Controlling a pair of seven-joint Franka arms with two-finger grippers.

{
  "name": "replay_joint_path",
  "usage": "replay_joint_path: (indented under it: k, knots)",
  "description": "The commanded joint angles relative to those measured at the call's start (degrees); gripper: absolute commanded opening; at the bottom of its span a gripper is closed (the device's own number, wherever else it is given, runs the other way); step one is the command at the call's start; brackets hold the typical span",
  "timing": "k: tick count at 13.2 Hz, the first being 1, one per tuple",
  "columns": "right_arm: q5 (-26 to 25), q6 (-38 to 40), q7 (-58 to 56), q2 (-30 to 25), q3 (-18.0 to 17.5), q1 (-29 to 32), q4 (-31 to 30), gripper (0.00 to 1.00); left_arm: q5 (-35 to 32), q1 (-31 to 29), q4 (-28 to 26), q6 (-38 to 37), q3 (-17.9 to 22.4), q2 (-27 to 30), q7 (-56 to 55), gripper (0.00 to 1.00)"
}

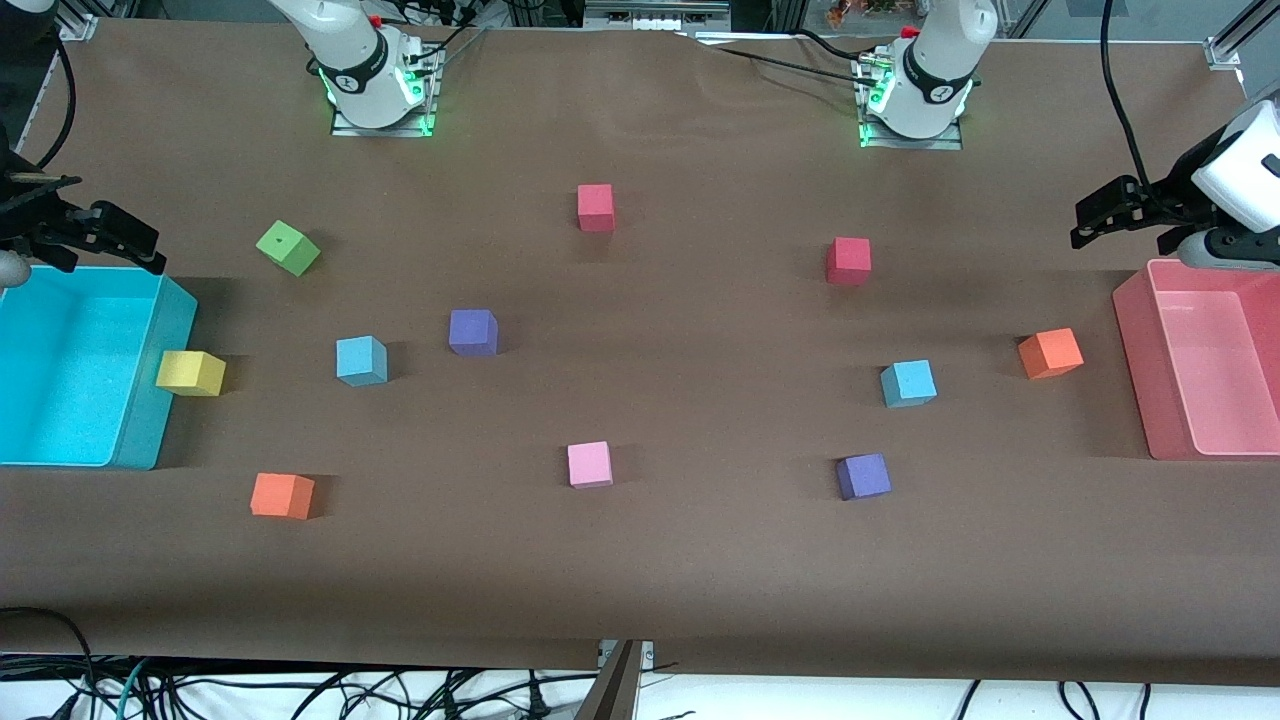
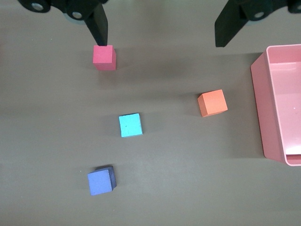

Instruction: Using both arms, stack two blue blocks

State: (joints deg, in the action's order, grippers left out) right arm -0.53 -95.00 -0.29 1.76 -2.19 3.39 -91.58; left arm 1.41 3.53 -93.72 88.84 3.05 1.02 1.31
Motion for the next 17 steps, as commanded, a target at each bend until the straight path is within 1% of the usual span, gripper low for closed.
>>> replay_joint_path:
  k: [1,17]
  knots:
    - [-0.8,0.3,0.6,-1.4,-0.6,0.3,-1.3,1.00,1.2,-0.5,-0.1,0.1,-0.2,0.6,0.8,1.00]
    - [-0.7,0.3,0.7,-1.4,-0.6,0.3,-1.3,1.00,1.1,-0.5,0.2,-0.1,-1.1,0.3,0.3,1.00]
